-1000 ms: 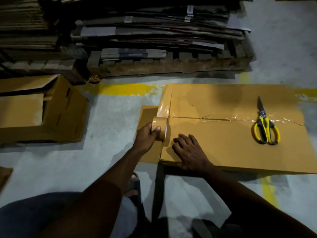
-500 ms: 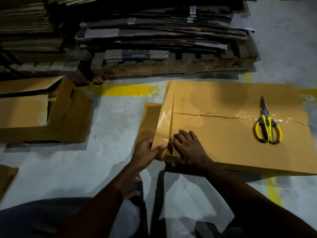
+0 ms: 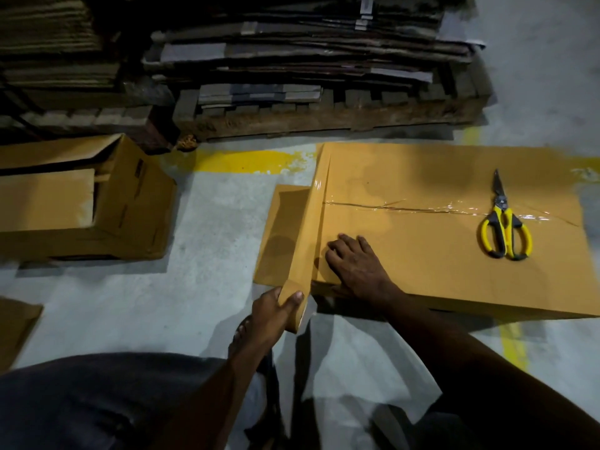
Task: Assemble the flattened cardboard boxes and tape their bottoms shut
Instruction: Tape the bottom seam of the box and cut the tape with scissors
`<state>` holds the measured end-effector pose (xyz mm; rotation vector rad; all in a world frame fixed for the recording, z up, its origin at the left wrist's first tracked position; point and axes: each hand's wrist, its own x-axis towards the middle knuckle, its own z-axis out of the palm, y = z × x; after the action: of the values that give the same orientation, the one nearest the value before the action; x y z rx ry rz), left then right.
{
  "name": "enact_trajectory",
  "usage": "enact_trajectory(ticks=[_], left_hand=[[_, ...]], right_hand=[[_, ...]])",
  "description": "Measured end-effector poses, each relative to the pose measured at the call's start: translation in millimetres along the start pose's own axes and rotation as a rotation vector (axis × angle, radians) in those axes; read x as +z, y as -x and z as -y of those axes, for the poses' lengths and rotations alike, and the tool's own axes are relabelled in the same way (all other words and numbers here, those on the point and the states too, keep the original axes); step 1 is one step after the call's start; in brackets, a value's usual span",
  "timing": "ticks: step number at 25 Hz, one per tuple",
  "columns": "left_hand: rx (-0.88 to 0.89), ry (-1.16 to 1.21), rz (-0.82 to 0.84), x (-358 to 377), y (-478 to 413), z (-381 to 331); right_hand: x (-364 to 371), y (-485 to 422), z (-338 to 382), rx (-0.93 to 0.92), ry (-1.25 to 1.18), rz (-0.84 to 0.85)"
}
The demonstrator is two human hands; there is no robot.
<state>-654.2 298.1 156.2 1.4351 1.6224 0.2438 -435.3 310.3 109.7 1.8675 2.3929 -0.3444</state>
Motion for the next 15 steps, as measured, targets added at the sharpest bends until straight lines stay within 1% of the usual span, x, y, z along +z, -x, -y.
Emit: enact_trajectory(ticks=[4, 8, 15], left_hand=[[-0.016, -0.027, 0.013, 4, -6, 0], [-0.036, -0.068, 0.063, 7, -9, 5], [-0.098, -0.030, 0.127, 16, -13, 6]], right_hand=[[2, 0, 0, 0.007, 0.006, -0.004], [4, 0, -1, 0.003, 0.000, -0.019], [2, 3, -2, 0.005, -0.044, -0.009]])
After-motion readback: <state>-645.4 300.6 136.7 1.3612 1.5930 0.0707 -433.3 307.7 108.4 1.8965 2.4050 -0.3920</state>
